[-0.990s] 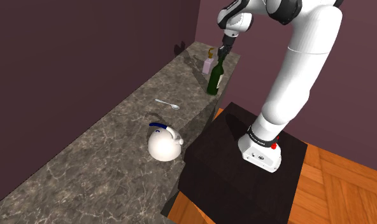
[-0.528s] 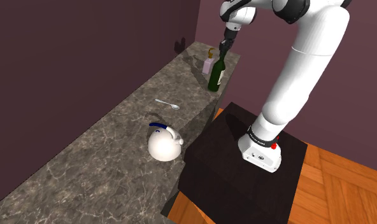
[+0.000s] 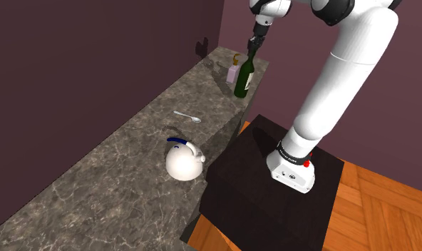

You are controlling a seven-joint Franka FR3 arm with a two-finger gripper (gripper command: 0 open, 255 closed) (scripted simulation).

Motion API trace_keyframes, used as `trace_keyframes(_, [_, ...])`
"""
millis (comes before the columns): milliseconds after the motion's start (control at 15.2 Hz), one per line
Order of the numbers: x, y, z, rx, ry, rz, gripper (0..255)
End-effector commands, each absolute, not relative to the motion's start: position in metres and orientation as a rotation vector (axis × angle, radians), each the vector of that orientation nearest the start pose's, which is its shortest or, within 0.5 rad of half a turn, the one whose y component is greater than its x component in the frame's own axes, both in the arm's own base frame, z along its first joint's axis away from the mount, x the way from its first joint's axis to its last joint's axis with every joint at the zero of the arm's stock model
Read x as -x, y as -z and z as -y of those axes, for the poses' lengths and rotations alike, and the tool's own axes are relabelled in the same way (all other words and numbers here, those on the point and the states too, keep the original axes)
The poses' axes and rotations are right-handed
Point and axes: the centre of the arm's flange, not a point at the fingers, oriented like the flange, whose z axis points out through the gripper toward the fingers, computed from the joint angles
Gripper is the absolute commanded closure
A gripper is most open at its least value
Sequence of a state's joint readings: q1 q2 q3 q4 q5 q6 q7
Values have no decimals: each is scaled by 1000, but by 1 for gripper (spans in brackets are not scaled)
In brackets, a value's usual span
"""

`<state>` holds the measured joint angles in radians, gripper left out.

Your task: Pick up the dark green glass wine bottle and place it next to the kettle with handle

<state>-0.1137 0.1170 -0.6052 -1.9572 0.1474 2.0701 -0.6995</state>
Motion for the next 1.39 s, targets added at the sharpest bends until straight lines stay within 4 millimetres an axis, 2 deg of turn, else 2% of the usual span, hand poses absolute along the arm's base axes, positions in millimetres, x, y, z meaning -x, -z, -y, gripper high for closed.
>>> trace_keyframes(0, [-448, -440, 370, 3102, 87, -132, 255])
trace_keyframes(1320, [-448, -545, 370, 3102, 87, -132, 255])
